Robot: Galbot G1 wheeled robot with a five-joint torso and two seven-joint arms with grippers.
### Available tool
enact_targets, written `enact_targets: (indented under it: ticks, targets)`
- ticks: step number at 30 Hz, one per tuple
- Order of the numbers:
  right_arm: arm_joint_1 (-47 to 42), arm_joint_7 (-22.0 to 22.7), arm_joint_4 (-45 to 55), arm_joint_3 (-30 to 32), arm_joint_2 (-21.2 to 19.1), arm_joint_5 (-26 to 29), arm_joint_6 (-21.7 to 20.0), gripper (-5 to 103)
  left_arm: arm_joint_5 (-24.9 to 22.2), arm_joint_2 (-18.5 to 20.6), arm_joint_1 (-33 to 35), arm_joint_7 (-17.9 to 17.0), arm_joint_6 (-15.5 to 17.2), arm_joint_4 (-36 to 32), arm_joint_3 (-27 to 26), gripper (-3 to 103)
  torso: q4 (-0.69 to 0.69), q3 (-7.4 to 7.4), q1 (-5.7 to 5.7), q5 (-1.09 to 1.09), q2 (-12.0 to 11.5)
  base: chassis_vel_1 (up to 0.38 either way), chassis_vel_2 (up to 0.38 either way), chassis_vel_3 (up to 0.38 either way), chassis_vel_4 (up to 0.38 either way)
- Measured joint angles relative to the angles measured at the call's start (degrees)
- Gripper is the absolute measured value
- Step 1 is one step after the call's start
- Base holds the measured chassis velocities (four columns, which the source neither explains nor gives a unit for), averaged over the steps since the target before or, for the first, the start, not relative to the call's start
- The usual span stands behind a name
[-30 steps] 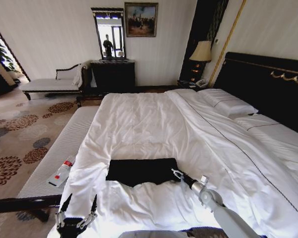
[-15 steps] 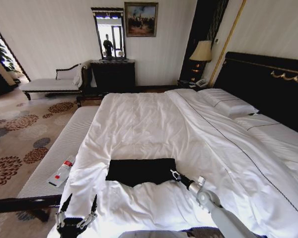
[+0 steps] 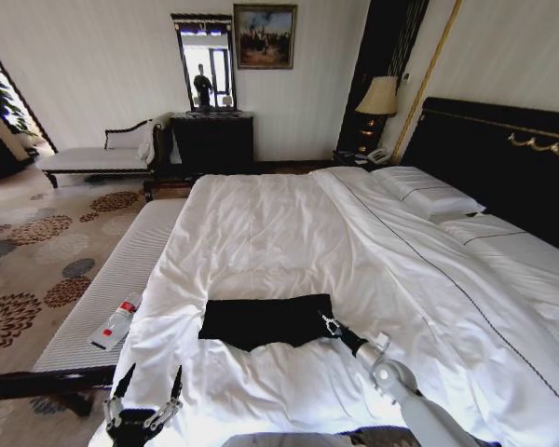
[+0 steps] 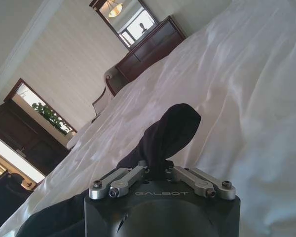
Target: Fold the clothes on the bed.
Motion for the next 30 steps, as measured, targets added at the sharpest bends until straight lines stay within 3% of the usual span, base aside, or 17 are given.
enact_targets:
  ticks: [5, 13, 21, 30]
  targets:
    - [2.1, -0.19, -1.66, 2.43, -2.6, -4.55, 1.89, 7, 0.0, 0.0, 0.0, 0.01, 0.0, 0.0, 0.0, 100, 0.0, 0.0, 0.01, 0.0, 0.0, 0.0, 0.0, 0.0, 0.0]
    - [5.9, 1.89, -6.02, 5.23, -9.0, -7.89, -2.54, 7, 0.01, 0.0, 0.0, 0.02, 0.0, 0.0, 0.01, 100, -0.01, 0.0, 0.0, -0.01, 0.0, 0.0, 0.0, 0.0, 0.0]
    - [9.12, 3.57, -8.49, 4.36, -9.73, -7.37, -3.64, 7, 0.0, 0.0, 0.0, 0.02, -0.01, 0.0, 0.01, 100, 0.0, 0.0, 0.01, 0.0, 0.0, 0.0, 0.0, 0.0, 0.0]
    - [6.01, 7.75, 1.98, 3.4, -8.14, -6.22, -5.97, 7, 0.01, 0.0, 0.0, 0.0, -0.01, 0.0, 0.0, 100, -0.02, 0.0, 0.01, -0.01, 0.0, 0.0, 0.0, 0.0, 0.0]
